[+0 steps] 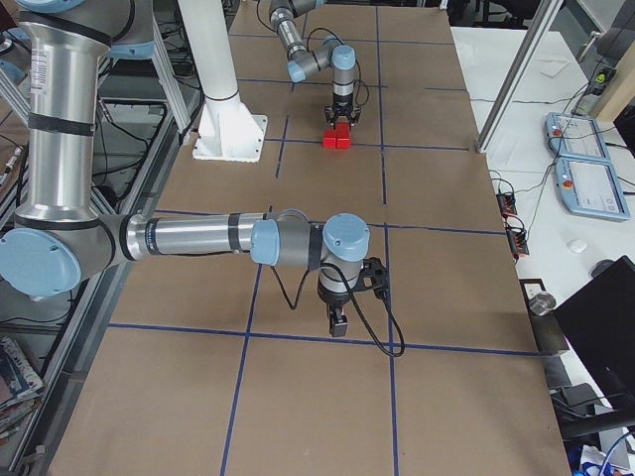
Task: Form red blocks into L shape at center
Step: 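Set the cube beside the farther center cube, on the left arm's side, then open the left gripper and withdraw the left arm from the cubes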
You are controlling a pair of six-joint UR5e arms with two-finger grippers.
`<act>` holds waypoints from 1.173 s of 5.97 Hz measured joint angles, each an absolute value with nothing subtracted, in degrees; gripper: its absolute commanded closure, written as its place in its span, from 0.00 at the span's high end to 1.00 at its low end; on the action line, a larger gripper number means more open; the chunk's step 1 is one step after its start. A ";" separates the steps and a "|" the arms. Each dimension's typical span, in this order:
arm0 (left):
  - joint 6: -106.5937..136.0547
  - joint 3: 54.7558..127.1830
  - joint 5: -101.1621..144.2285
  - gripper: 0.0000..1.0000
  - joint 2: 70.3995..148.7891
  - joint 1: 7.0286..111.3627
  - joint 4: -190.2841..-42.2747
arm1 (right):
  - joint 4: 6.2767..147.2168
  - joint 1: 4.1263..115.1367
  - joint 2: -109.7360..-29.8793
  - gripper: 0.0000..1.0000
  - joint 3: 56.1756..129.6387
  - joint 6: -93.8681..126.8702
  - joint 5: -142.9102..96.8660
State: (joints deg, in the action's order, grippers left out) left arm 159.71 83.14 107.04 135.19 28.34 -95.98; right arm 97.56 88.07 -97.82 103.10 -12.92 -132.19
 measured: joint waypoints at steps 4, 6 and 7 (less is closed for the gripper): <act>149.90 90.11 109.98 1.00 133.14 30.99 -91.89 | 97.50 88.07 -97.74 1.00 103.17 -12.77 -132.19; 133.94 100.36 112.83 1.00 127.19 33.00 -87.25 | 97.51 88.06 -97.74 1.00 103.21 -12.72 -132.19; 123.27 104.28 113.26 1.00 123.33 34.52 -86.63 | 97.54 88.07 -97.76 1.00 103.23 -12.68 -132.19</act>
State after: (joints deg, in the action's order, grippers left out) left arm 123.27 104.28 113.26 123.33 34.52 -86.63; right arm 97.54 88.07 -97.76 103.23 -12.68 -132.19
